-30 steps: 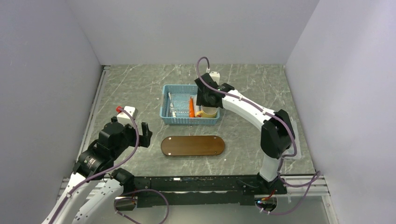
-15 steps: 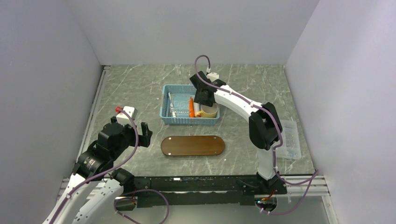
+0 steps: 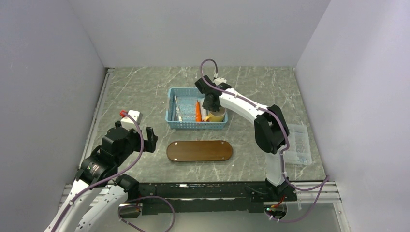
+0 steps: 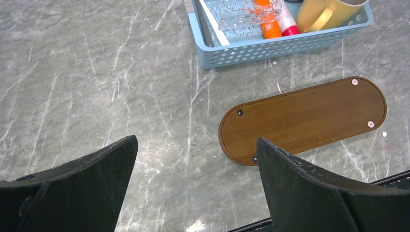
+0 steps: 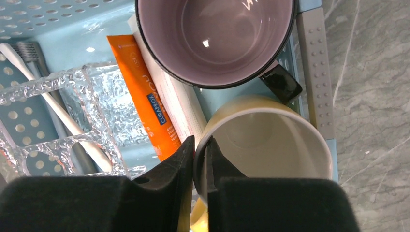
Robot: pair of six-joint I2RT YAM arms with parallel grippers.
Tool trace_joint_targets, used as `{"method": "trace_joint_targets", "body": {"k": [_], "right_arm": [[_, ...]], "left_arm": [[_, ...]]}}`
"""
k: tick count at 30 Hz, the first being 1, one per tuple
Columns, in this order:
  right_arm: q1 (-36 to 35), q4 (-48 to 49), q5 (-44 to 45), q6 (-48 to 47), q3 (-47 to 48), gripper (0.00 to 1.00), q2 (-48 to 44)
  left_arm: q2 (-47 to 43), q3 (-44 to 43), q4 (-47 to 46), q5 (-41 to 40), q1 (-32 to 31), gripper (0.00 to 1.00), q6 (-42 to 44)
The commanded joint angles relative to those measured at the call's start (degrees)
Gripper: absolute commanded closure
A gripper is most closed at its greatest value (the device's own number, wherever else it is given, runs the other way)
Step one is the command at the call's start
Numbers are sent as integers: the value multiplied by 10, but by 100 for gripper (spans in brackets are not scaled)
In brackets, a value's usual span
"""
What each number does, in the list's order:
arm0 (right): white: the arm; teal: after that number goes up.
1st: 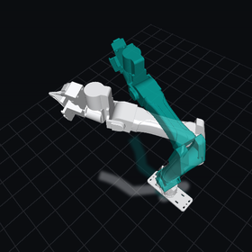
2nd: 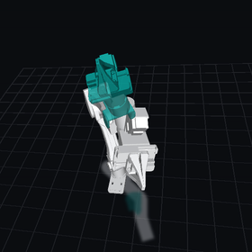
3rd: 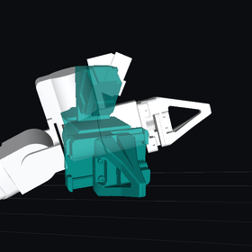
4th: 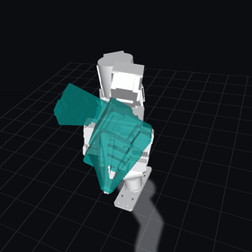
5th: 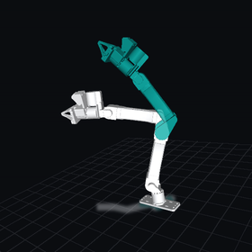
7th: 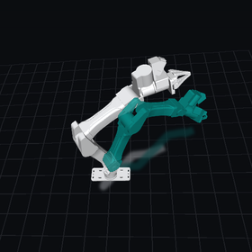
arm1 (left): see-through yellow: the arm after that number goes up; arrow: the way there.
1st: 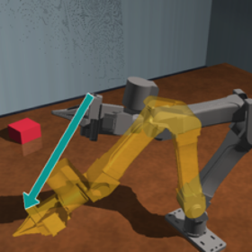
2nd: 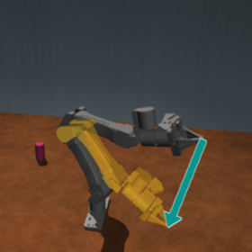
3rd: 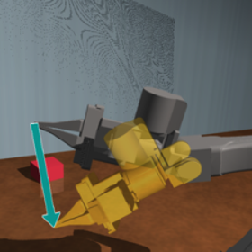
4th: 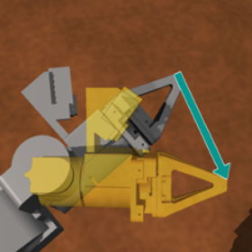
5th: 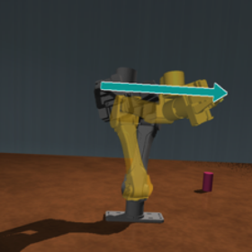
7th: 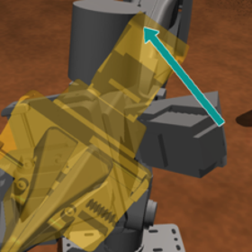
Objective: Prepare toiletry sets of a toothbrush and toothpaste on the tray
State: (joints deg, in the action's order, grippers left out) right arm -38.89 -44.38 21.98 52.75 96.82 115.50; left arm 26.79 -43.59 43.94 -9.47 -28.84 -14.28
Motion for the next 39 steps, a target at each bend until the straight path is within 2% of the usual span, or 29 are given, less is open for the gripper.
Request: {"method": "trace_joint_targets", "body": {"k": [1, 2, 3, 25, 32, 39], "right_arm": [[3, 2, 4, -6, 14, 94, -5], [4, 0, 5, -7, 15, 99, -7], [4, -1, 7, -8, 14, 100, -10], [-11, 37, 1, -38, -21, 100, -141], [-33, 38, 8, -59, -34, 100, -187], [-92, 48, 23, -69, -60, 100, -236]], "left_arm": [[1, -2, -23, -3, 2, 1, 4], [1, -2, -23, -3, 2, 1, 4], [2, -2, -23, -2, 2, 1, 4], [3, -3, -21, -8, 2, 1, 3], [1, -3, -20, -12, 2, 1, 3], [0, -4, -18, -18, 2, 1, 1]]}}
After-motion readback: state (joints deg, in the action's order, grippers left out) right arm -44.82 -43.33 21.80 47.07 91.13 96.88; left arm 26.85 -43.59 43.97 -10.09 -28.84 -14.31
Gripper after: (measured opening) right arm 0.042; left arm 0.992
